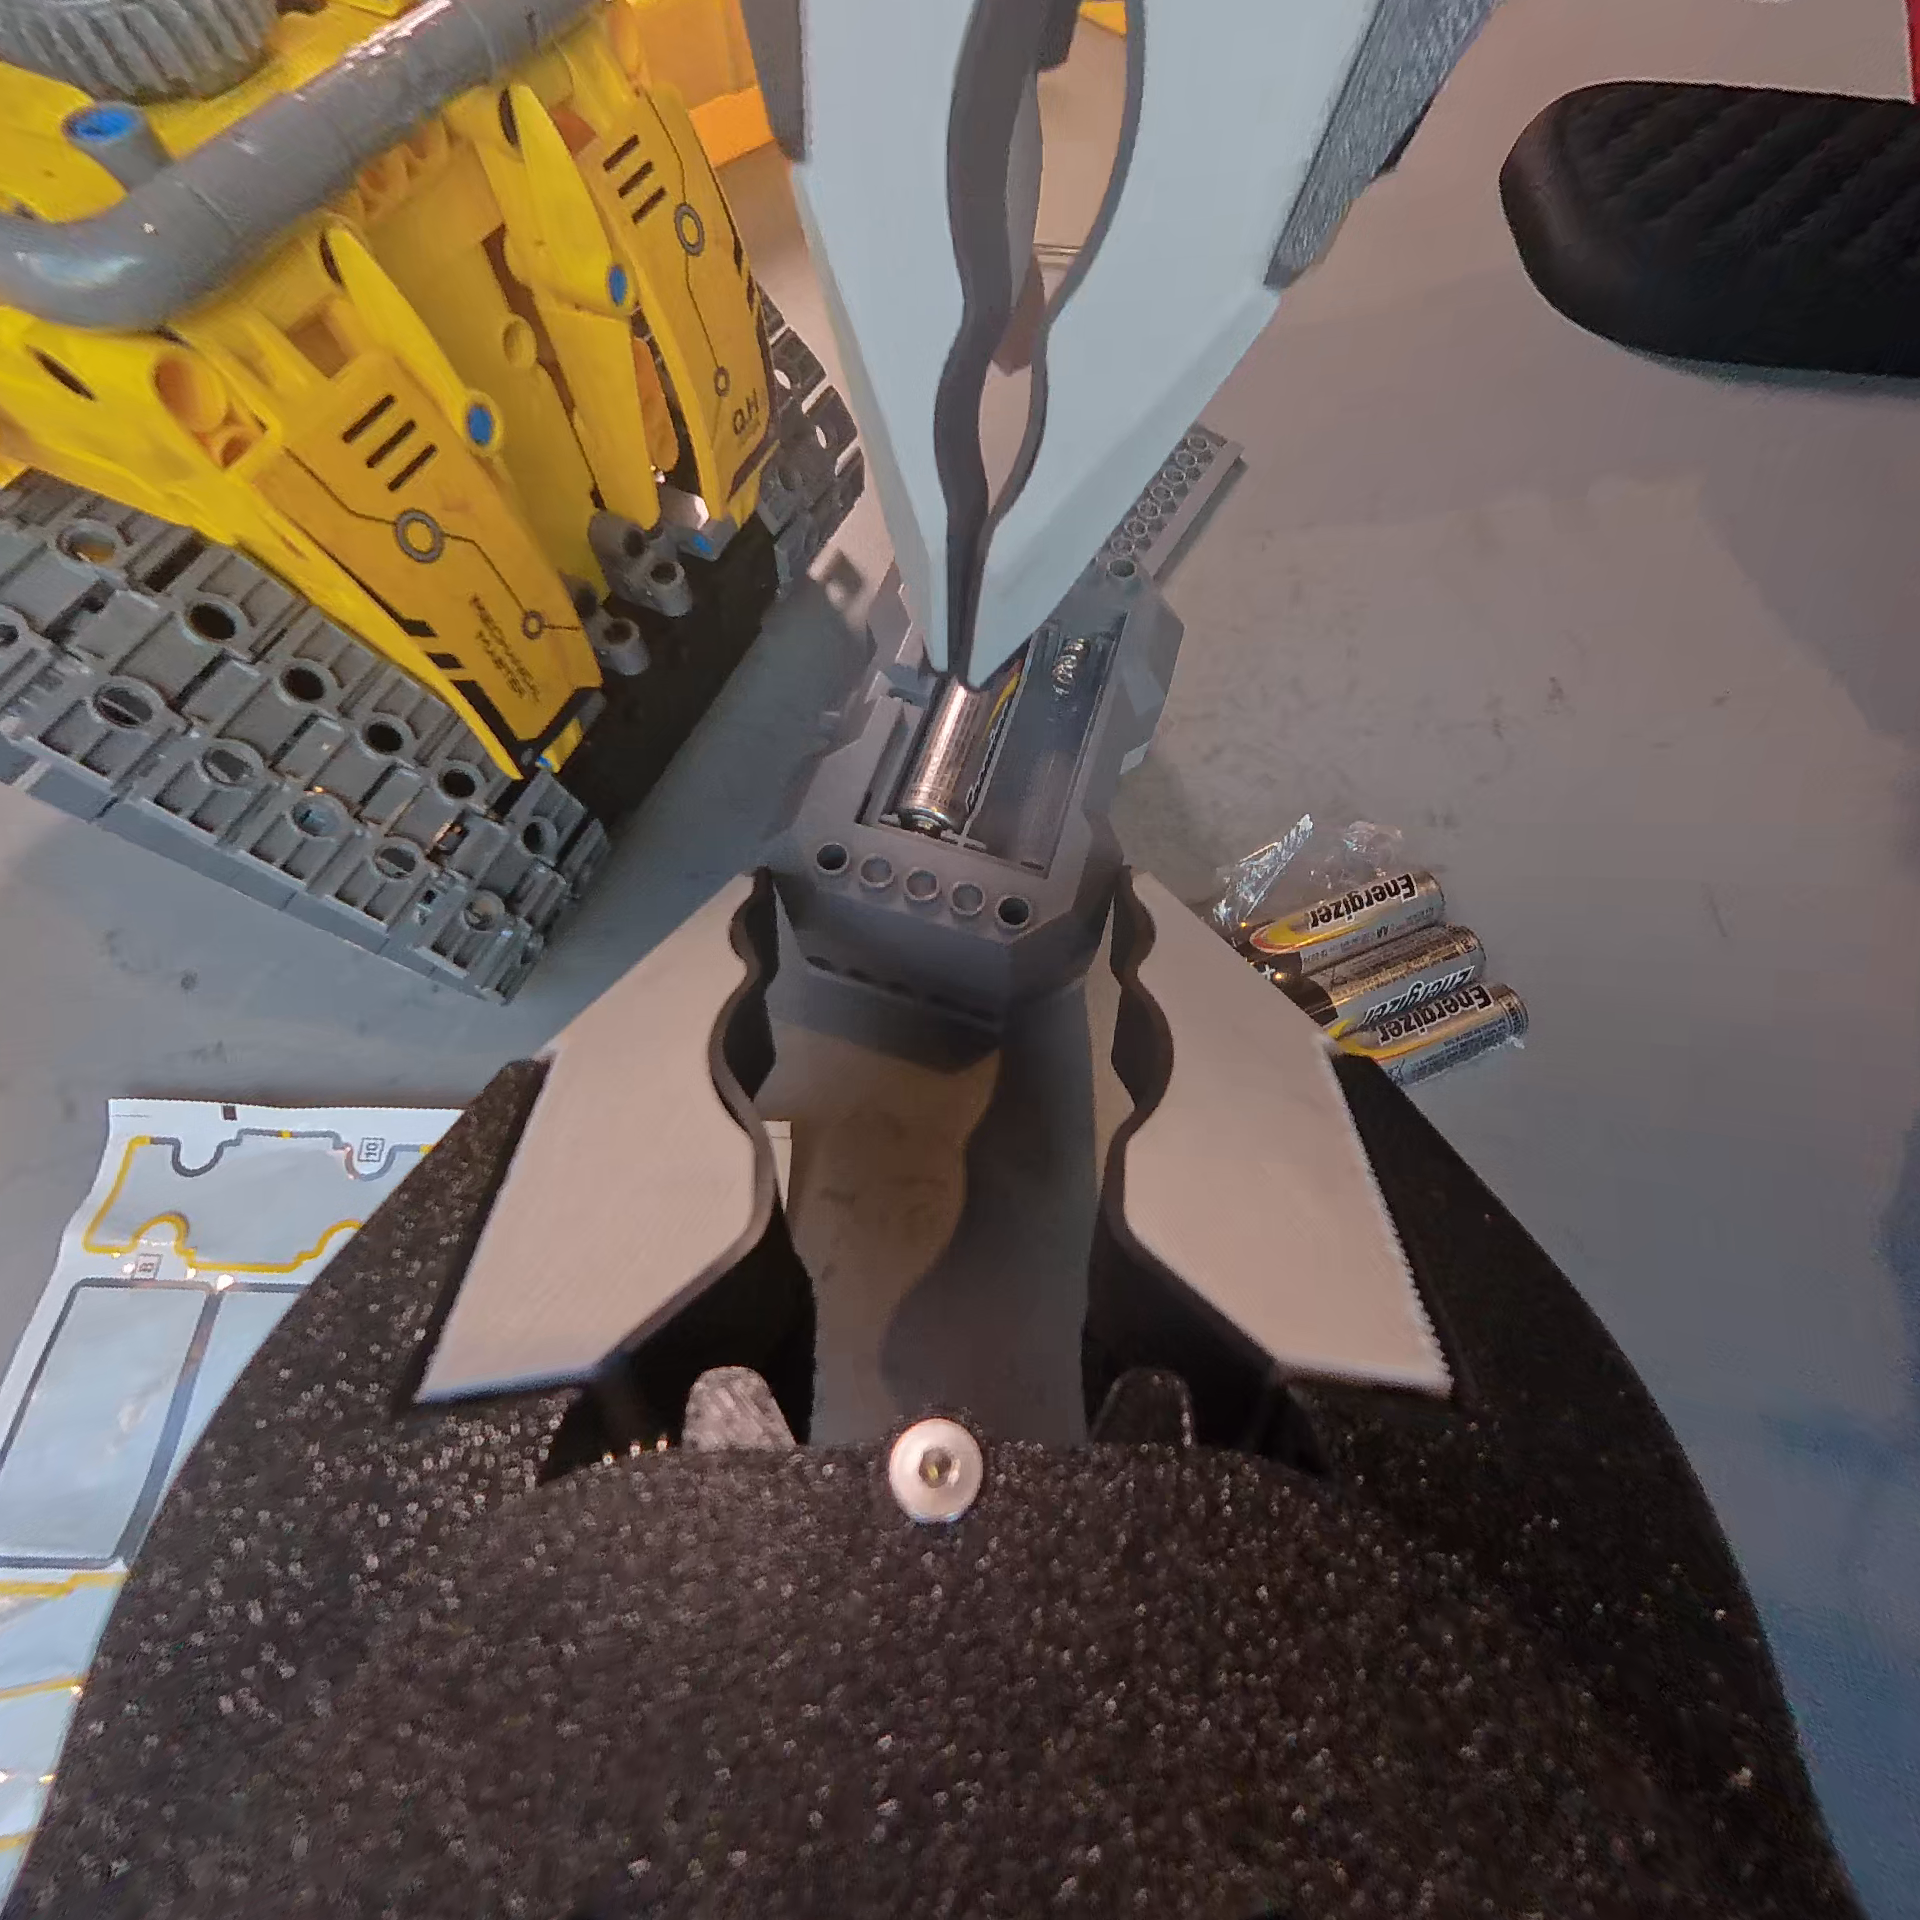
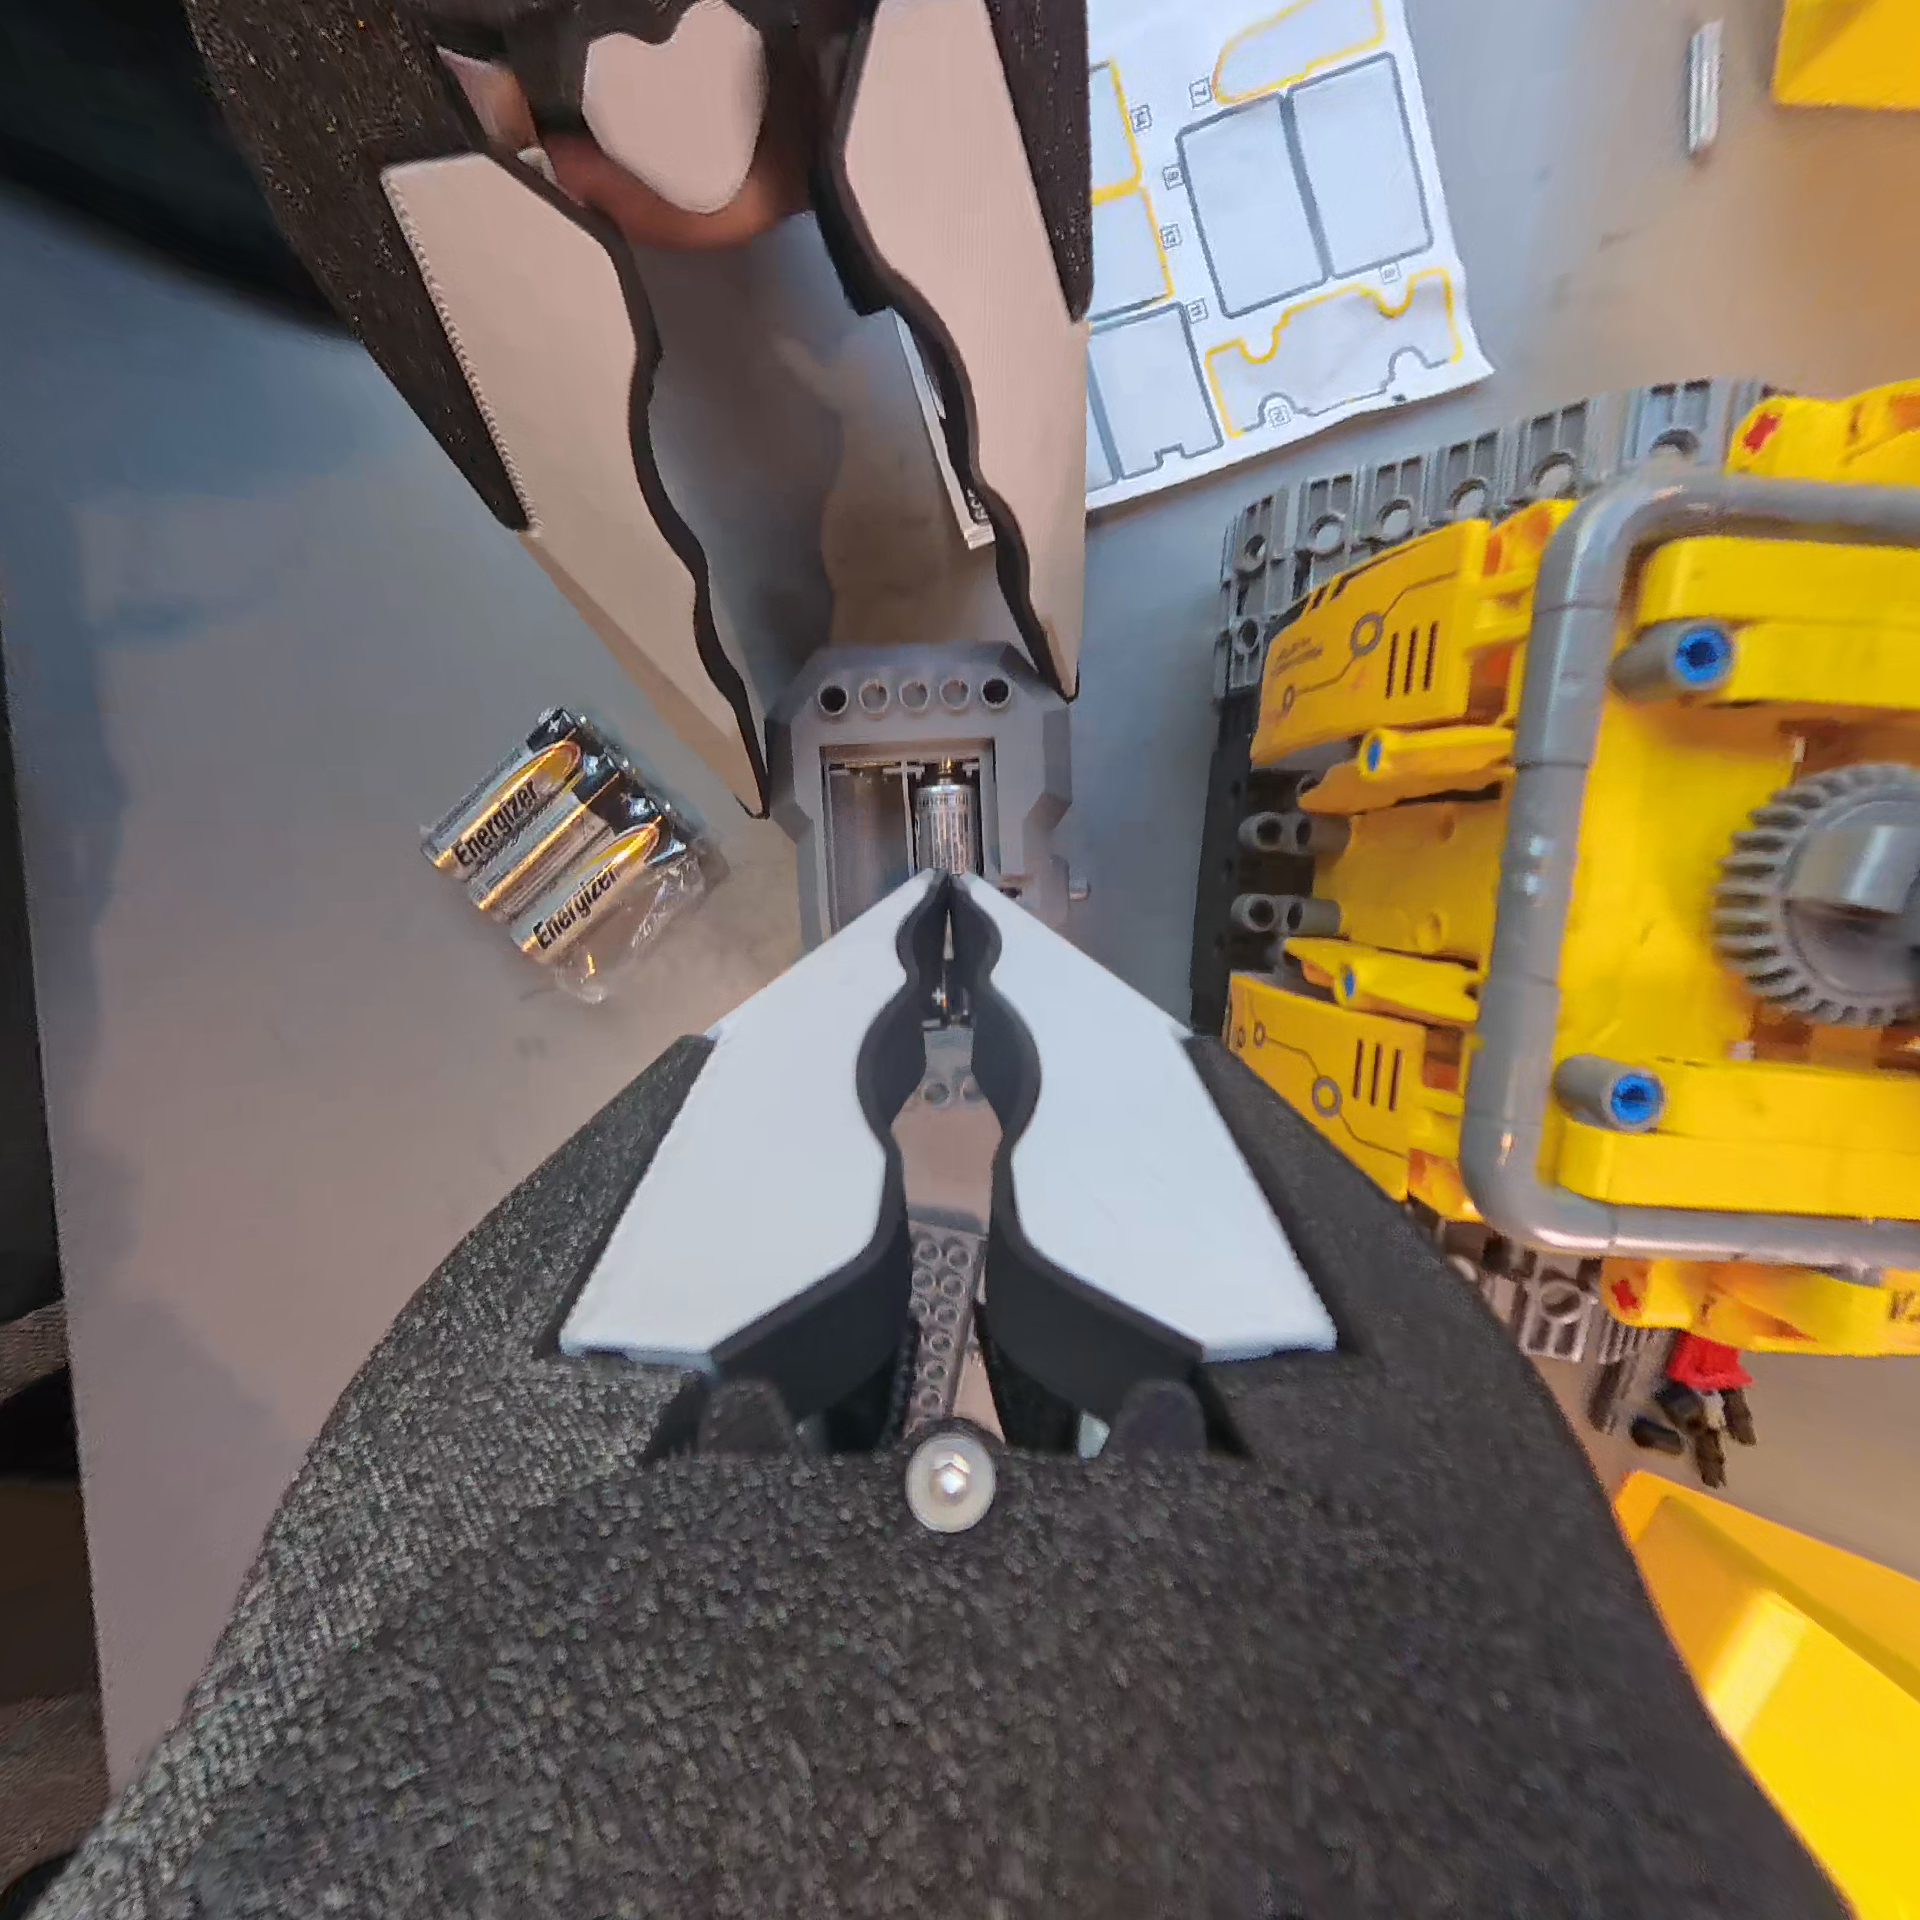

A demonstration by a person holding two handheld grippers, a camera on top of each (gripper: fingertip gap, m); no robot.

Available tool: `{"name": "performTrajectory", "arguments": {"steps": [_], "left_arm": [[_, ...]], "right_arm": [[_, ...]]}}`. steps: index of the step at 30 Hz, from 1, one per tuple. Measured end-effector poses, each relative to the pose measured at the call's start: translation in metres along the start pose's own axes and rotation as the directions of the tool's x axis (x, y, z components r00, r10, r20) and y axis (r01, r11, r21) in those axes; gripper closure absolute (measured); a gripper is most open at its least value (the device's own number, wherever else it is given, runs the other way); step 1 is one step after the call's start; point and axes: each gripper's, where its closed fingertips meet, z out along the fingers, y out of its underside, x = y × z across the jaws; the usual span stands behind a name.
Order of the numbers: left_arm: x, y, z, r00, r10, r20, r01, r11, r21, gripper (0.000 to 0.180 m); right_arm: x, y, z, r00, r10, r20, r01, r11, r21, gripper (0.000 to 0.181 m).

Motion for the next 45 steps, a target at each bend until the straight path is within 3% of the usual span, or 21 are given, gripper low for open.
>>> {"name": "performTrajectory", "arguments": {"steps": [13, 17, 18, 24, 27, 29, 30, 31, 34, 38, 41, 45], "left_arm": [[0.0, 0.0, 0.0, 1.0, -0.007, -0.003, 0.007, 1.0, 0.002, 0.116], [0.0, 0.0, 0.0, 1.0, 0.01, 0.017, -0.01, 1.0, -0.005, 0.116], [0.0, 0.0, 0.0, 1.0, 0.008, 0.017, -0.008, 1.0, -0.004, 0.116], [0.0, 0.0, -0.001, 1.0, 0.012, 0.008, -0.012, 1.0, -0.005, 0.116], [0.001, -0.007, -0.008, 1.0, -0.003, -0.018, 0.003, 0.999, 0.035, 0.113], [0.0, -0.016, -0.016, 0.999, -0.023, -0.037, 0.026, 0.996, 0.081, 0.112], [0.0, -0.02, -0.022, 0.998, -0.034, -0.044, 0.039, 0.994, 0.107, 0.112], [0.0, -0.025, -0.029, 0.997, -0.046, -0.059, 0.053, 0.99, 0.134, 0.112], [0.015, -0.034, -0.047, 0.983, -0.083, -0.162, 0.111, 0.979, 0.173, 0.115], [0.048, -0.028, -0.051, 0.927, -0.137, -0.349, 0.193, 0.972, 0.131, 0.113], [0.07, -0.024, -0.041, 0.92, -0.086, -0.383, 0.139, 0.984, 0.112, 0.113], [0.088, -0.037, -0.033, 0.925, 0.027, -0.379, 0.039, 0.986, 0.165, 0.118]], "right_arm": [[-0.001, 0.001, 0.017, 1.0, -0.026, 0.007, 0.027, 0.998, -0.065, 0.181], [-0.014, -0.004, 0.006, 0.998, -0.041, -0.043, 0.043, 0.998, 0.046, 0.18], [-0.024, -0.006, 0.0, 0.999, -0.029, -0.028, 0.031, 0.995, 0.09, 0.172], [-0.073, 0.021, 0.009, 0.983, 0.179, 0.034, -0.182, 0.969, 0.168, 0.154], [-0.08, 0.027, 0.023, 0.937, 0.336, 0.098, -0.35, 0.911, 0.216, 0.141], [-0.08, 0.029, 0.03, 0.93, 0.356, 0.087, -0.367, 0.904, 0.218, 0.145], [-0.082, 0.024, 0.029, 0.929, 0.355, 0.103, -0.369, 0.896, 0.247, 0.161], [-0.08, 0.019, 0.026, 0.938, 0.336, 0.088, -0.347, 0.893, 0.288, 0.181], [-0.081, 0.009, 0.011, 0.977, 0.21, 0.027, -0.205, 0.908, 0.365, 0.181], [-0.085, -0.004, -0.013, 0.995, 0.066, -0.073, -0.024, 0.881, 0.472, 0.181], [-0.091, -0.016, -0.033, 0.986, -0.018, -0.167, 0.108, 0.827, 0.551, 0.181], [-0.091, -0.029, -0.059, 0.977, -0.005, -0.213, 0.144, 0.751, 0.644, 0.181]]}}
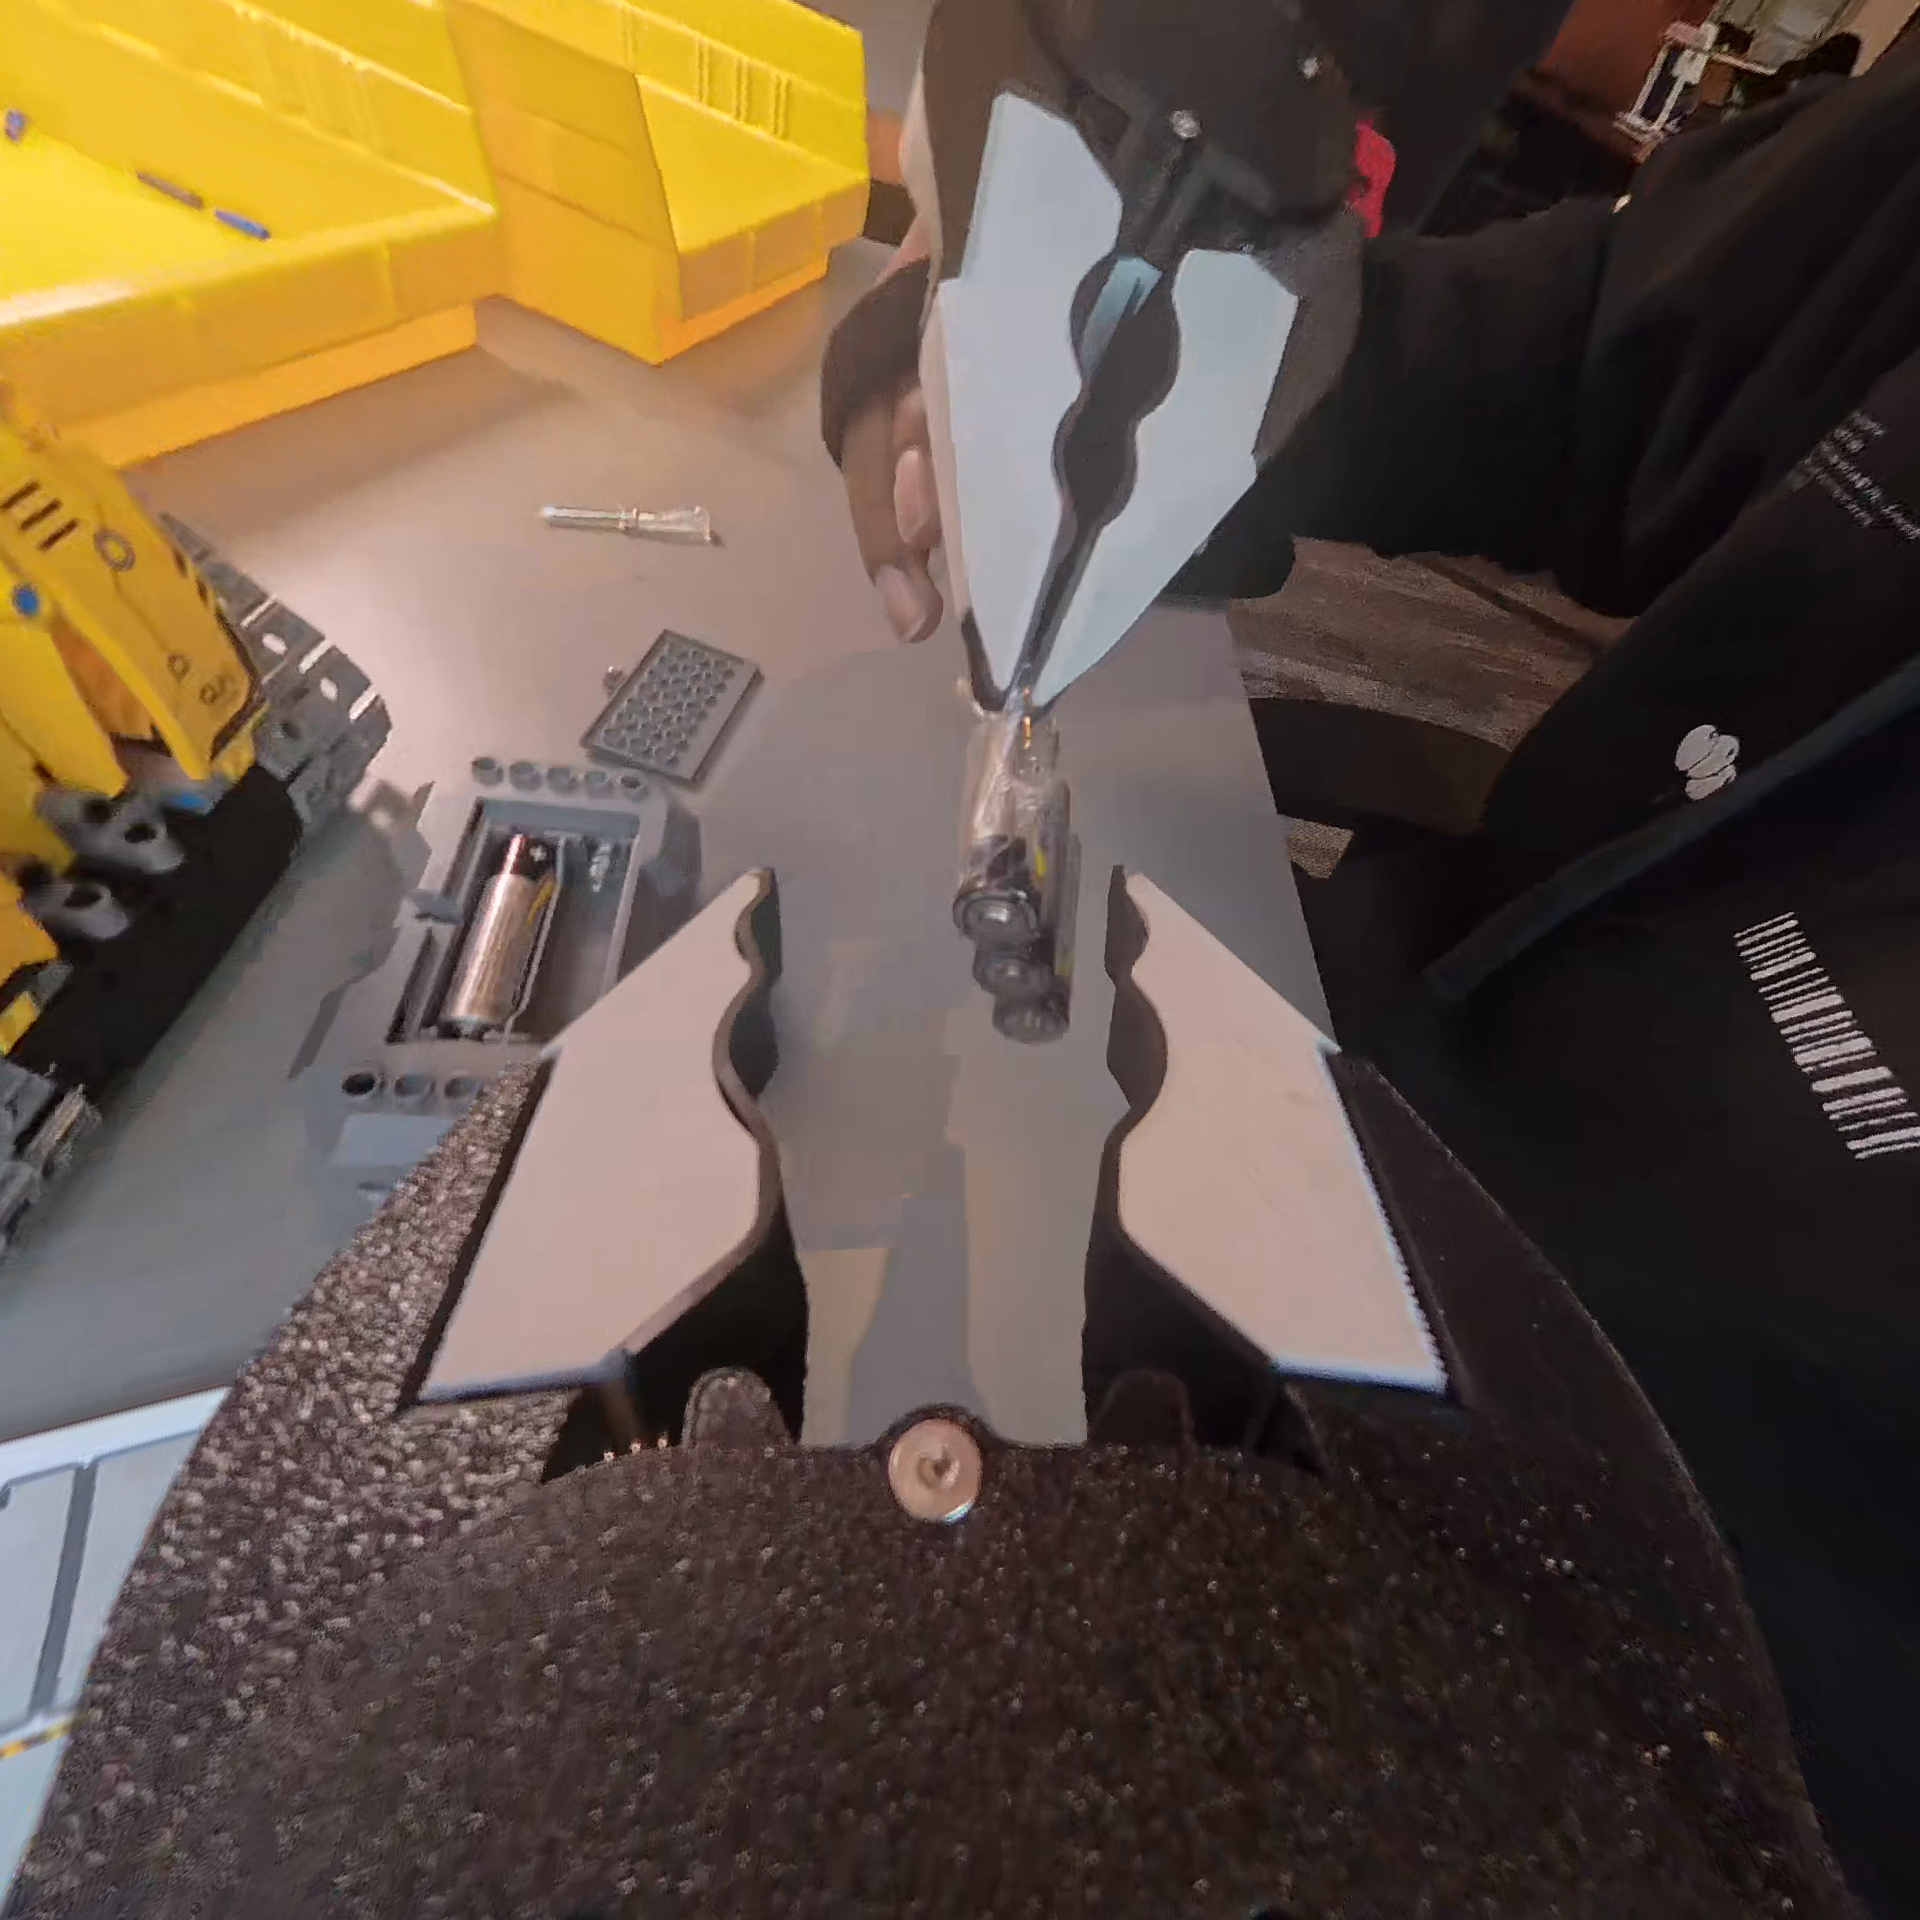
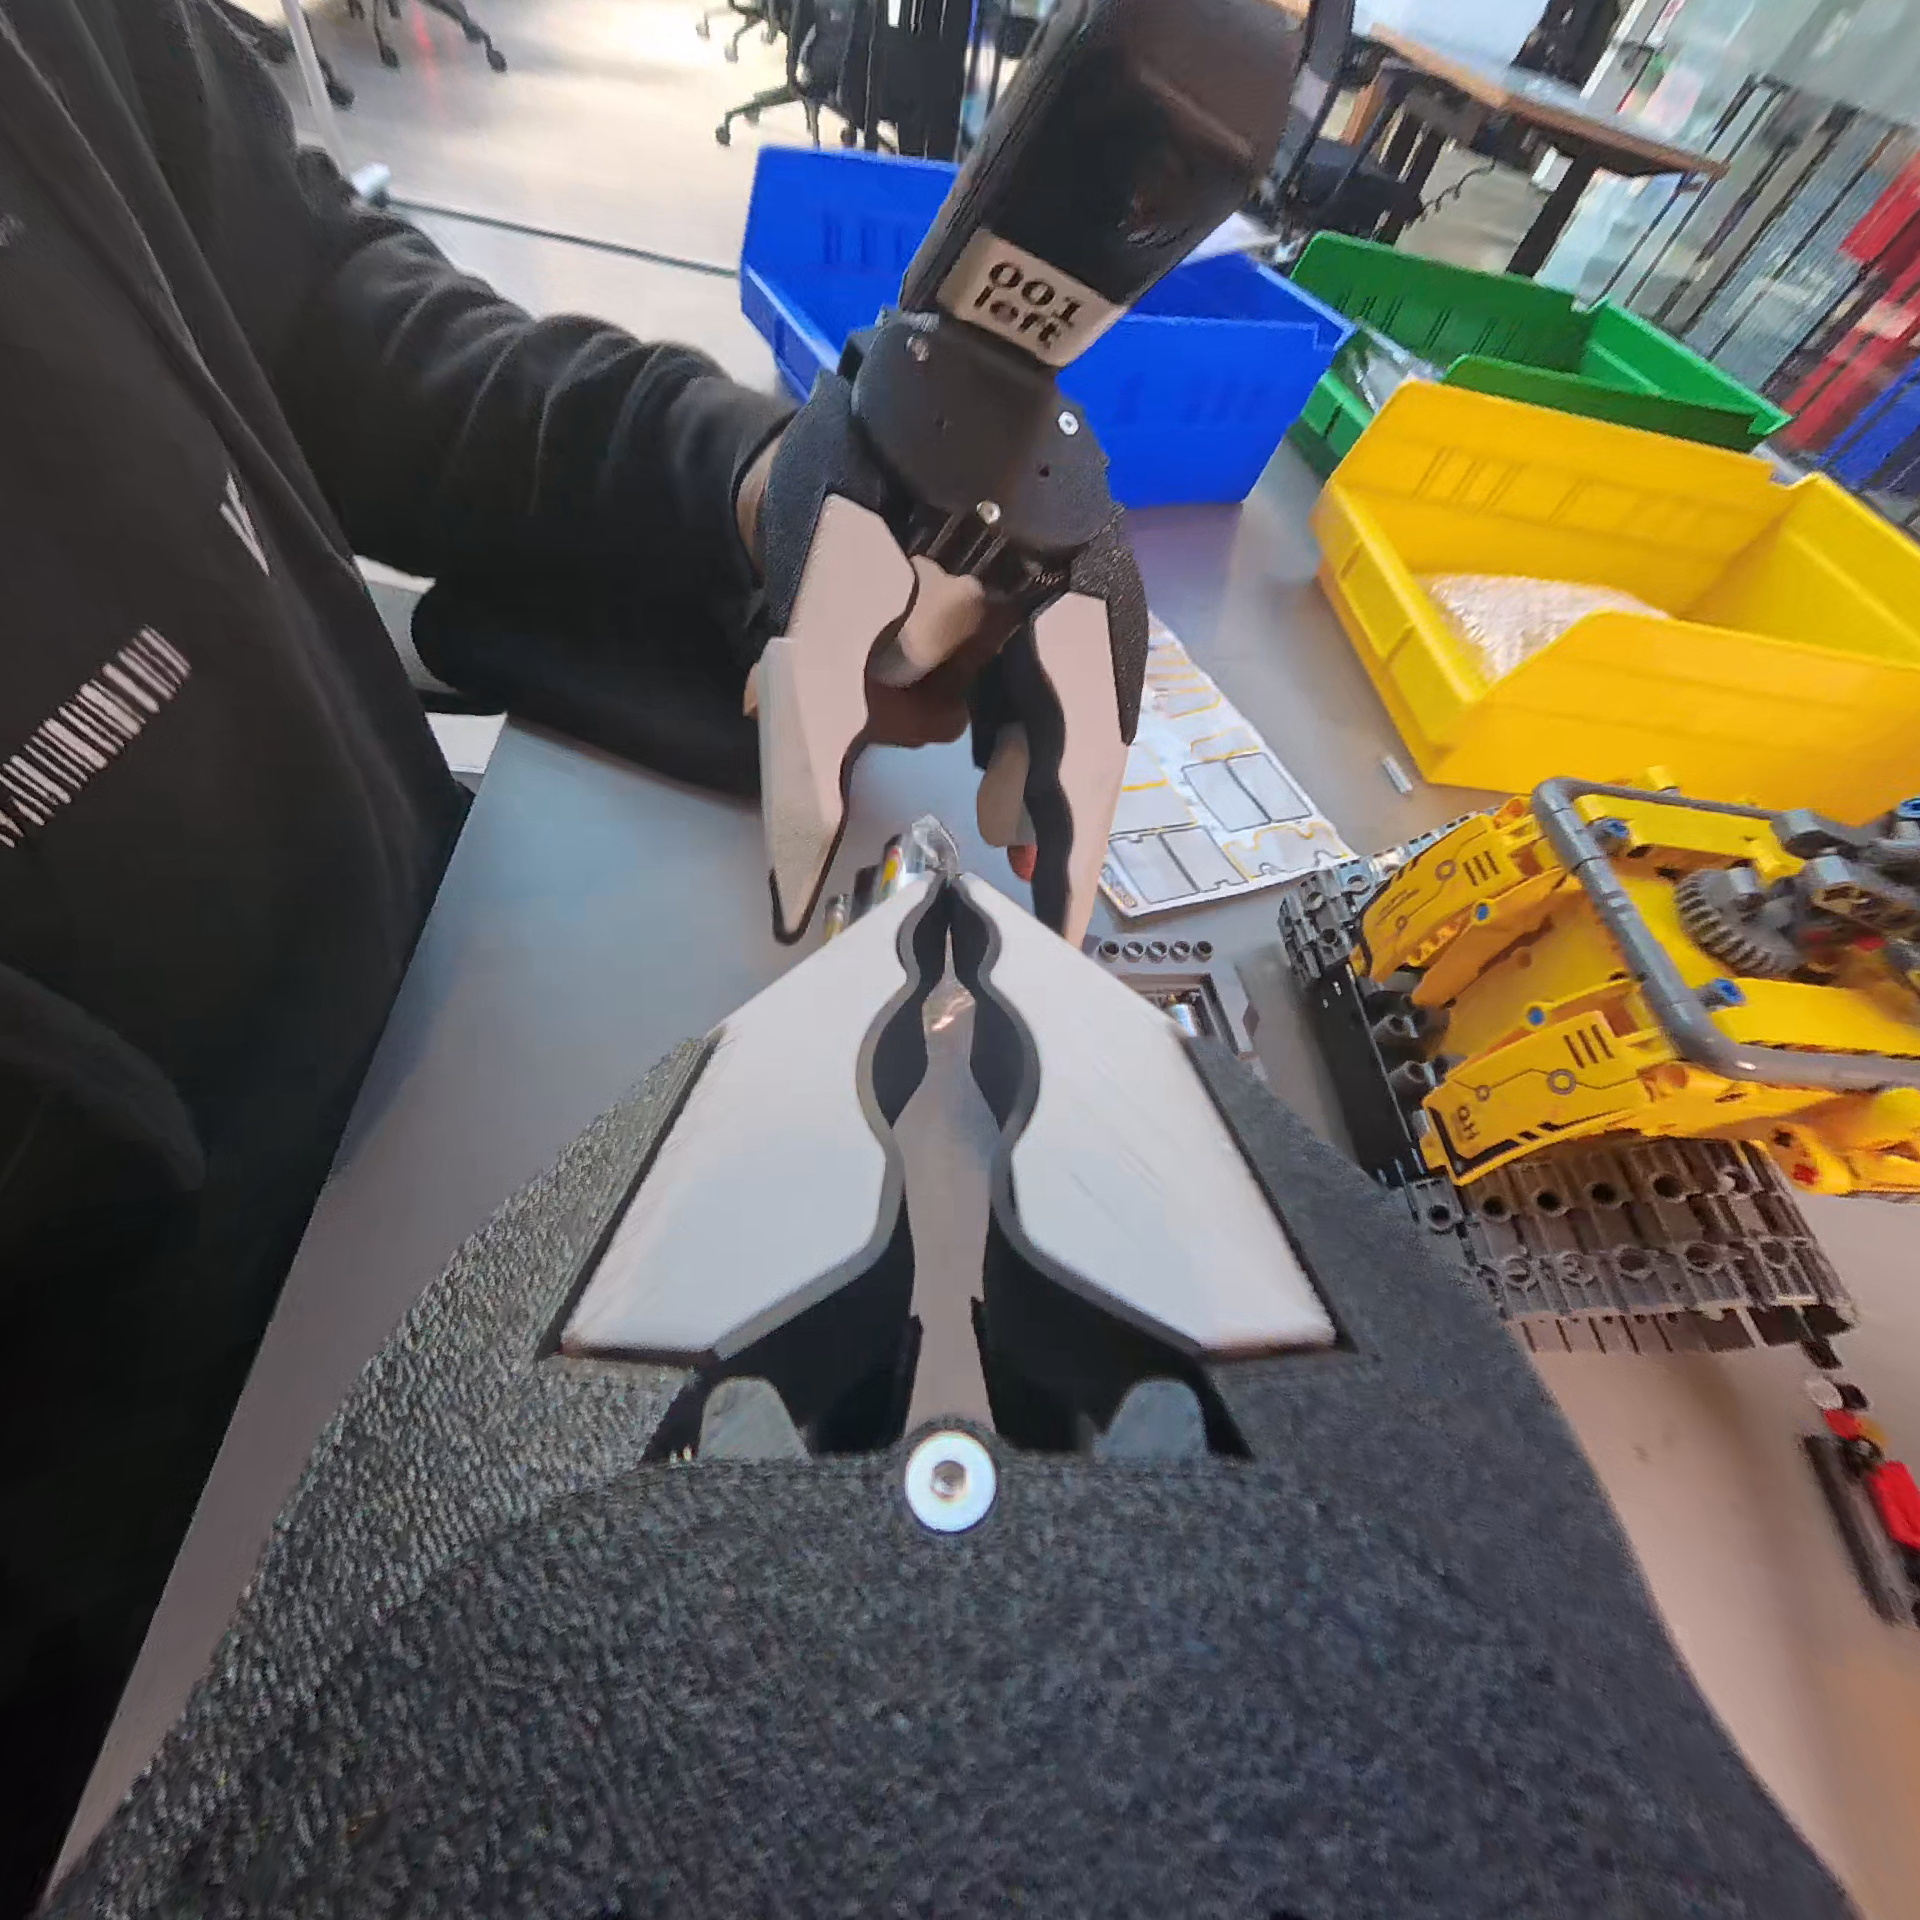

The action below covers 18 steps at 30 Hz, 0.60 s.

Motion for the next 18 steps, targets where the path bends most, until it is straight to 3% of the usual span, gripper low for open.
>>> {"name": "performTrajectory", "arguments": {"steps": [1, 3, 4, 9, 11, 15, 18], "left_arm": [[0.003, -0.006, 0.002, 1.0, 0.025, 0.002, -0.025, 0.999, 0.022, 0.123], [0.005, -0.012, 0.004, 0.996, 0.082, 0.028, -0.083, 0.996, 0.03, 0.158], [0.001, -0.014, 0.004, 0.995, 0.085, 0.061, -0.086, 0.996, 0.026, 0.164], [0.002, -0.017, -0.002, 1.0, 0.016, 0.008, -0.016, 0.998, 0.06, 0.166], [0.002, -0.009, 0.002, 0.999, 0.037, 0.018, -0.037, 0.999, 0.001, 0.166], [0.005, 0.002, 0.01, 0.999, 0.05, 0.007, -0.05, 0.997, -0.051, 0.166], [0.008, 0.005, 0.014, 0.997, 0.082, 0.001, -0.082, 0.994, -0.075, 0.167]], "right_arm": [[0.002, -0.005, -0.002, 1.0, 0.01, -0.015, -0.01, 0.999, 0.032, 0.181], [0.003, -0.013, -0.005, 0.998, 0.061, -0.017, -0.059, 0.994, 0.092, 0.181], [0.006, -0.014, -0.008, 0.996, 0.082, -0.029, -0.078, 0.991, 0.112, 0.181], [0.019, 0.0, -0.018, 0.976, 0.208, -0.057, -0.202, 0.974, 0.099, 0.181], [0.011, 0.004, -0.015, 0.983, 0.182, -0.024, -0.18, 0.982, 0.05, 0.181], [0.004, 0.004, -0.011, 0.992, 0.122, 0.012, -0.122, 0.992, -0.022, 0.156], [-0.003, 0.015, -0.003, 0.997, 0.062, 0.048, -0.056, 0.992, -0.116, 0.155]]}}
